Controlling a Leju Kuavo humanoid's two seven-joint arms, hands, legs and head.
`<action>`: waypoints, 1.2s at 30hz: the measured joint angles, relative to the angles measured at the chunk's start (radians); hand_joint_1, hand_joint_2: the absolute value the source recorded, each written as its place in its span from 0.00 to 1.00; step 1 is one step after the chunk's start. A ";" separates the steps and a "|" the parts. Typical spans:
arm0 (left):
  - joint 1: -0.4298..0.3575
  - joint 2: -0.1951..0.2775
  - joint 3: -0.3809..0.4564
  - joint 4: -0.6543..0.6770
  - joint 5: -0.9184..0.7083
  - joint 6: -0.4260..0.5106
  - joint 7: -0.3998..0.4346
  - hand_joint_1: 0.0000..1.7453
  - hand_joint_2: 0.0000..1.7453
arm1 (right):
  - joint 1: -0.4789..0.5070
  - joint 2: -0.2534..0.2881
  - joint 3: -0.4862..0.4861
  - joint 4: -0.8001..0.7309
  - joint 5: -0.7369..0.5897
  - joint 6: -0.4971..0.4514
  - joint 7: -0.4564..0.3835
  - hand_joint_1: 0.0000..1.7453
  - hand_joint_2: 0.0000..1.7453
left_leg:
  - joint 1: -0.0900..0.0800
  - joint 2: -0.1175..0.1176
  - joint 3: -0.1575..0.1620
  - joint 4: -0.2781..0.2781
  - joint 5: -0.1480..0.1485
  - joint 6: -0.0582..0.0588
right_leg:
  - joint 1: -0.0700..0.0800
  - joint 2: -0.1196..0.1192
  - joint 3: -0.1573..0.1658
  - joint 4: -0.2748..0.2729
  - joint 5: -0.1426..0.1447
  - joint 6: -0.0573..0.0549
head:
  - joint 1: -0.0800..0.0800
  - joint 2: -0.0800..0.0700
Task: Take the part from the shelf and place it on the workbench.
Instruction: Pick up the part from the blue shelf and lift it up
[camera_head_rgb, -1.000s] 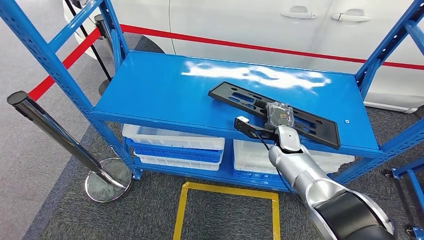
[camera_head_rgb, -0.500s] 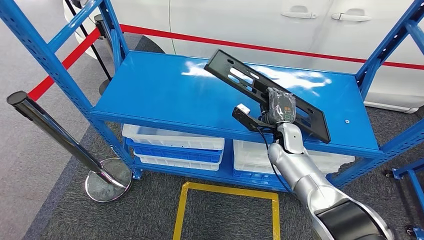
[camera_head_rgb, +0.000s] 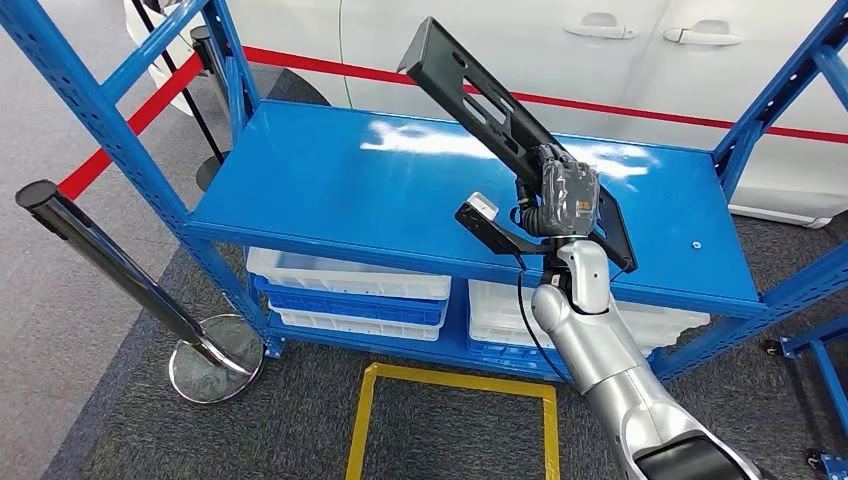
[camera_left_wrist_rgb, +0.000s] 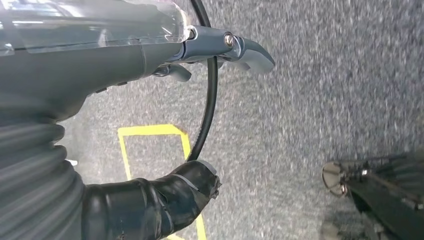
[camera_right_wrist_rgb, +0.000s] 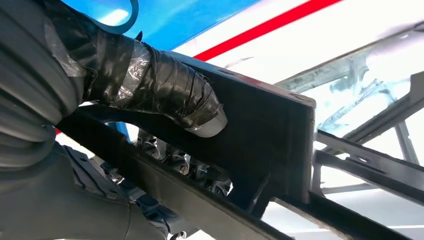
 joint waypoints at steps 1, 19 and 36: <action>-0.003 0.001 0.000 0.007 -0.002 0.003 -0.004 0.00 1.00 | 0.007 0.000 -0.007 -0.001 0.005 0.000 -0.008 1.00 1.00 | 0.001 0.000 -0.002 0.003 0.000 0.000 | -0.004 0.000 -0.014 0.037 -0.007 0.004 | 0.000 0.000; -0.043 0.044 -0.036 0.104 -0.005 0.019 -0.055 0.00 1.00 | 0.023 -0.012 -0.014 0.002 -0.116 0.000 -0.102 1.00 1.00 | 0.013 0.003 -0.038 0.235 -0.129 -0.067 | 0.000 -0.035 0.004 -0.195 0.193 -0.050 | -0.001 0.000; -0.057 0.067 -0.055 0.145 0.016 0.024 -0.069 0.00 1.00 | 0.029 -0.051 0.012 0.014 -0.133 0.000 -0.108 1.00 1.00 | 0.000 -0.066 -0.046 0.016 0.027 -0.024 | -0.003 0.034 0.090 -0.127 0.096 -0.008 | -0.001 0.000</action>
